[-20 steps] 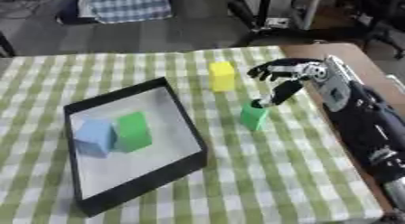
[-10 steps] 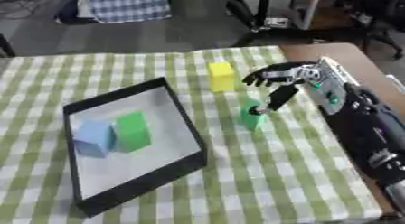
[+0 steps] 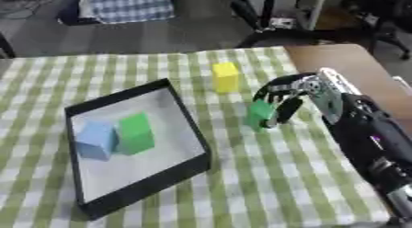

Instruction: Pick up objects on the table and place them in the box.

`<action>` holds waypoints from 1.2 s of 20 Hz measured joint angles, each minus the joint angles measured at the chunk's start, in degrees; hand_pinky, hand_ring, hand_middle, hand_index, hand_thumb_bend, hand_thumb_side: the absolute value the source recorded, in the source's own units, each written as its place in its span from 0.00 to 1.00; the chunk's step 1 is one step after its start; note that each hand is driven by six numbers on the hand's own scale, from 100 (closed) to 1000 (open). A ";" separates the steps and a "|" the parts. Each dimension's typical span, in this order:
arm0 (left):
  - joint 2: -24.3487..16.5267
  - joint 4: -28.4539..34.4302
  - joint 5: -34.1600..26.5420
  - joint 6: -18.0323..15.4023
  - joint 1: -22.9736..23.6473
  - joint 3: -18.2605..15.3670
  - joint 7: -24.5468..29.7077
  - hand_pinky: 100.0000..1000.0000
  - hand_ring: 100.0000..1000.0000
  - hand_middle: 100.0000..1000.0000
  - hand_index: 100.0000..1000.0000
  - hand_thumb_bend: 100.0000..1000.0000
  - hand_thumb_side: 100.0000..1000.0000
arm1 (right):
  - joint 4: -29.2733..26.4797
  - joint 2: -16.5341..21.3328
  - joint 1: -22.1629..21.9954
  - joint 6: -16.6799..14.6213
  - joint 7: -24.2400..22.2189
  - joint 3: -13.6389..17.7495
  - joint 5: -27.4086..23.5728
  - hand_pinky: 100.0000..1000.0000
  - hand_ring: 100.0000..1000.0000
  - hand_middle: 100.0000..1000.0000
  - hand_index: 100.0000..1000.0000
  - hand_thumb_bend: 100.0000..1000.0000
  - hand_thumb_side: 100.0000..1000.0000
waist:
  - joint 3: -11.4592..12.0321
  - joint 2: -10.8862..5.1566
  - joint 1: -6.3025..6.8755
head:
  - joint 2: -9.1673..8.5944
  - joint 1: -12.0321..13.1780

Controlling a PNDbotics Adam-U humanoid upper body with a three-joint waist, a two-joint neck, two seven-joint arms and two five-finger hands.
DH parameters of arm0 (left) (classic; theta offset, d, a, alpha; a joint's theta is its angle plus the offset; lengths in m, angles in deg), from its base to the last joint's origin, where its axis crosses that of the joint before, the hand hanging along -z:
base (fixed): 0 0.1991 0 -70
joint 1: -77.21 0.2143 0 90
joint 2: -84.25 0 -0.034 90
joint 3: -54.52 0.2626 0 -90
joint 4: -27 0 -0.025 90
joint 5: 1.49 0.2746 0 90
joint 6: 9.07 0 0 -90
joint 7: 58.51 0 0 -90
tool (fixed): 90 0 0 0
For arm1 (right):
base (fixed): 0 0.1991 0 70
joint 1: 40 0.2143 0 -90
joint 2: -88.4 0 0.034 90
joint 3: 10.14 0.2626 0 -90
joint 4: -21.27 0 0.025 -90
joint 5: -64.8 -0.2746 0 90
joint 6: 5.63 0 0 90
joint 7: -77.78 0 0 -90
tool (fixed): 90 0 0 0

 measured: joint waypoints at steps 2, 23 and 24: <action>0.02 -0.01 0.03 0.00 0.02 0.00 0.00 0.68 0.68 0.68 0.88 0.65 0.77 | -0.54 0.00 0.00 0.07 2.95 0.28 0.53 0.49 0.46 0.41 0.56 0.11 0.11 | 0.00 0.00 0.00 | 0.00 0.00; 2.03 -0.30 -0.31 -0.39 -0.43 0.59 1.34 0.68 0.66 0.67 0.88 0.63 0.78 | -7.86 -7.19 14.11 -3.05 0.88 -5.94 -10.87 0.56 0.49 0.44 0.61 0.09 0.15 | 4.41 0.00 0.03 | 0.00 -2.90; 2.05 -0.30 -0.33 -0.42 -0.53 0.70 1.41 0.68 0.66 0.67 0.88 0.63 0.78 | -7.08 -8.46 14.37 -3.48 -0.01 -6.37 -10.68 0.58 0.52 0.46 0.64 0.09 0.16 | 4.77 0.00 0.03 | 0.00 -3.17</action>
